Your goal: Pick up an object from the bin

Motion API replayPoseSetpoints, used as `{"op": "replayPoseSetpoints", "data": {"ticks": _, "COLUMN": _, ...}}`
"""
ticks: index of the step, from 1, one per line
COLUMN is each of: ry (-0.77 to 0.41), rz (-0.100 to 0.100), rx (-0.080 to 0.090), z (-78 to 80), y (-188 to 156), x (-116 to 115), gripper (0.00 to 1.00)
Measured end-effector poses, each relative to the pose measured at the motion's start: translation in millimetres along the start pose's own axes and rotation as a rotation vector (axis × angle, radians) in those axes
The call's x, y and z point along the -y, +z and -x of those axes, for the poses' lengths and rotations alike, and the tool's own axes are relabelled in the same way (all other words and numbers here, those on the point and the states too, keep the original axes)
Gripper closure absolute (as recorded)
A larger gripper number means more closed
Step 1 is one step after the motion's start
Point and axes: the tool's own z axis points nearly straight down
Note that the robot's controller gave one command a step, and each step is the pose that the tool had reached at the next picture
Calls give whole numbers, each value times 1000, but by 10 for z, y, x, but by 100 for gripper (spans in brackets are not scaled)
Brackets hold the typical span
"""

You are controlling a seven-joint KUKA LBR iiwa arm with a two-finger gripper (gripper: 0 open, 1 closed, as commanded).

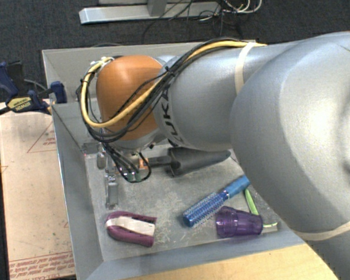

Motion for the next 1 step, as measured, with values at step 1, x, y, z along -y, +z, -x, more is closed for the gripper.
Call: {"op": "replayPoseSetpoints", "data": {"ticks": 1, "ry": 4, "rz": 2, "rx": 7, "z": 20, "y": -53, "x": 12, "gripper": 0}}
